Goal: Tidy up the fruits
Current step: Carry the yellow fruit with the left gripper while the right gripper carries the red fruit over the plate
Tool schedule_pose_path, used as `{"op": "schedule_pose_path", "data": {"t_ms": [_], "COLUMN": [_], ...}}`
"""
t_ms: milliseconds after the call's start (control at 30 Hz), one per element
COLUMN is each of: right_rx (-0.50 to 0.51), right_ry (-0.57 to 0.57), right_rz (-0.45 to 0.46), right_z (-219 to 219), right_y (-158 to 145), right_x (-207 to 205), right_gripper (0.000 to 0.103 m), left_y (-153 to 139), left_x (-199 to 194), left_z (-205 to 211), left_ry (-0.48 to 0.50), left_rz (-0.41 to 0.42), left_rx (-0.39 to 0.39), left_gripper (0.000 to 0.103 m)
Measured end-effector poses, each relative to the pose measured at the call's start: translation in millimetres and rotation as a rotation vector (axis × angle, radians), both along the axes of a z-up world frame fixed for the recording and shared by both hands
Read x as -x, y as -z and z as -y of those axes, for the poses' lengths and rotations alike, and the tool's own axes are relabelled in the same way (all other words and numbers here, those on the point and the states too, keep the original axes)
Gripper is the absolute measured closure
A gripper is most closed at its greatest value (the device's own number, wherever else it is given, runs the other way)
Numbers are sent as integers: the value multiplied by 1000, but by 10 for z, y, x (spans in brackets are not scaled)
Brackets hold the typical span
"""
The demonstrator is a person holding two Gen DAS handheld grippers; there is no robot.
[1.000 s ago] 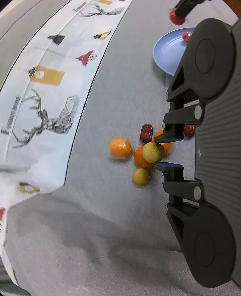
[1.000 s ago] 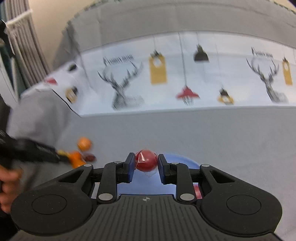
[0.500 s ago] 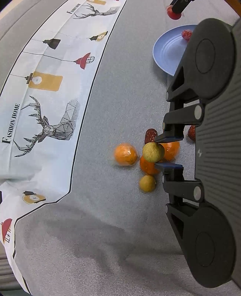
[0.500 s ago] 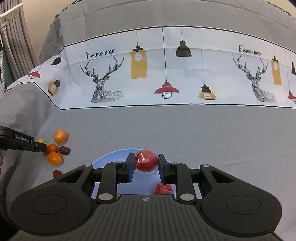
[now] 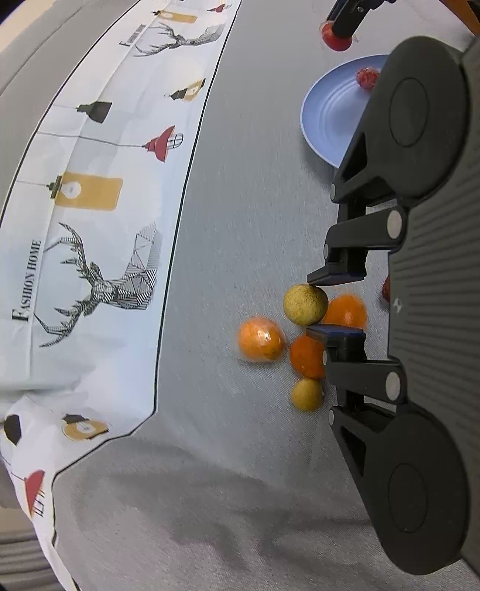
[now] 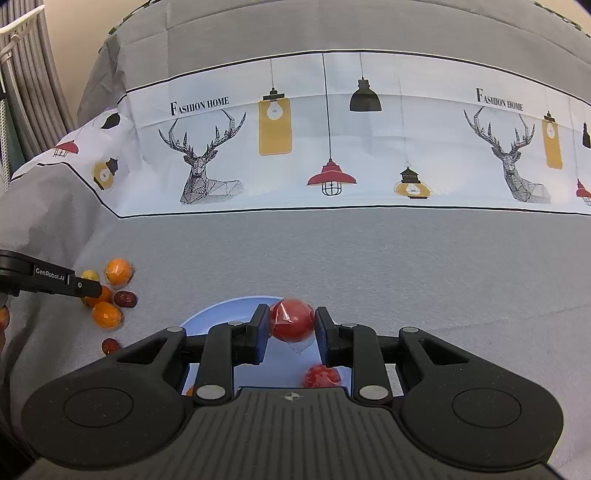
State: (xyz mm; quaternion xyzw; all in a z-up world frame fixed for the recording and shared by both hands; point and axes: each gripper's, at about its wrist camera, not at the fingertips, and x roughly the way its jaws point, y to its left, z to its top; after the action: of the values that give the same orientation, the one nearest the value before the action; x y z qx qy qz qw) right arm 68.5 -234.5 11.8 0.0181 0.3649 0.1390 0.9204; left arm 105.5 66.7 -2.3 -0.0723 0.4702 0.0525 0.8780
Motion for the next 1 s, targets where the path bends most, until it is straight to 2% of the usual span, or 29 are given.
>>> {"op": "schedule_pose_path", "data": {"t_ms": [1000], "right_rx": [32], "right_ry": [29], "right_rz": [-22], "right_z": [-11], "right_y": [59], "right_x": [-28], "right_gripper": [75], "left_y": [-44], "left_x": [-33], "left_z": [427], "left_ry": [151], "left_rz": [83], "left_rx": [18], "left_gripper": [79]}}
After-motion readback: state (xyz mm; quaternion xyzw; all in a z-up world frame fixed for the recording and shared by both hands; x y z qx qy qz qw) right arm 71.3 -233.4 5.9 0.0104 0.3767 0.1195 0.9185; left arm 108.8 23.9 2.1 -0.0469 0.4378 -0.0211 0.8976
